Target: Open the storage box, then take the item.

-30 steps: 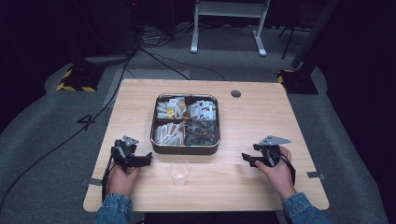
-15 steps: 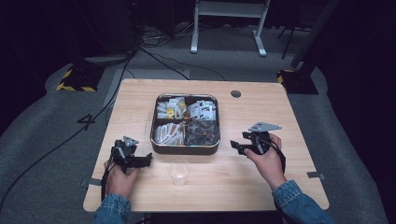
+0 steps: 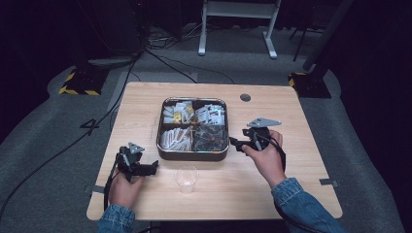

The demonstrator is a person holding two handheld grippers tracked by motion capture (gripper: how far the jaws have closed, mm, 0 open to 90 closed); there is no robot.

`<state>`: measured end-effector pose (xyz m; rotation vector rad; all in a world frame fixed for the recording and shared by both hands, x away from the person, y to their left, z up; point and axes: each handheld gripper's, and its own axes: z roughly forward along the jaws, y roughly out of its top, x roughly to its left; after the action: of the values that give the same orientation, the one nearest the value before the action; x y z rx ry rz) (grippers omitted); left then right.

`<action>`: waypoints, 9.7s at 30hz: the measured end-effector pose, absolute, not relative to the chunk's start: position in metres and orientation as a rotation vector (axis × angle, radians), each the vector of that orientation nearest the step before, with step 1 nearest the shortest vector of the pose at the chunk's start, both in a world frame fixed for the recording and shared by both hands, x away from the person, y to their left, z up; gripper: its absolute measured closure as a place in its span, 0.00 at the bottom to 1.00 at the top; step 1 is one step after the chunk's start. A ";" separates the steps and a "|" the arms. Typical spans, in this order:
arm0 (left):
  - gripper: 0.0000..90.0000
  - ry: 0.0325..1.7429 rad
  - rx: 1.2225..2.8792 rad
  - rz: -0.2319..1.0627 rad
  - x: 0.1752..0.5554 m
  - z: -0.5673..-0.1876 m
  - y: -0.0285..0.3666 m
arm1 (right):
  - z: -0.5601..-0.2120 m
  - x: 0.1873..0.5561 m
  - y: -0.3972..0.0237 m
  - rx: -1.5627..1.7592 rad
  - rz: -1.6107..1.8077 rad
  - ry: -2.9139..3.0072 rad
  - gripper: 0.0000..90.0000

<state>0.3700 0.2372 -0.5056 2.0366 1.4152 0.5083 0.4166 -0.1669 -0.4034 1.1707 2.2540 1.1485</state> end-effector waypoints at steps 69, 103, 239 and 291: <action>0.01 1.409 2.038 0.509 0.370 -0.506 0.237 | -0.441 0.504 -0.014 1.188 1.067 2.251 0.65; 0.01 1.407 2.042 0.507 0.370 -0.505 0.238 | -0.363 0.475 -0.059 1.088 1.265 2.227 0.65; 0.01 1.410 2.042 0.503 0.368 -0.505 0.238 | -0.487 0.515 -0.315 1.432 0.893 2.118 0.61; 0.01 1.410 2.042 0.506 0.368 -0.505 0.238 | -0.375 0.457 -0.217 1.240 1.218 2.117 0.47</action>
<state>0.3679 0.2378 -0.5054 2.0424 1.4097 0.5062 0.4567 -0.2173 -0.3752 1.2403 2.1171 1.2184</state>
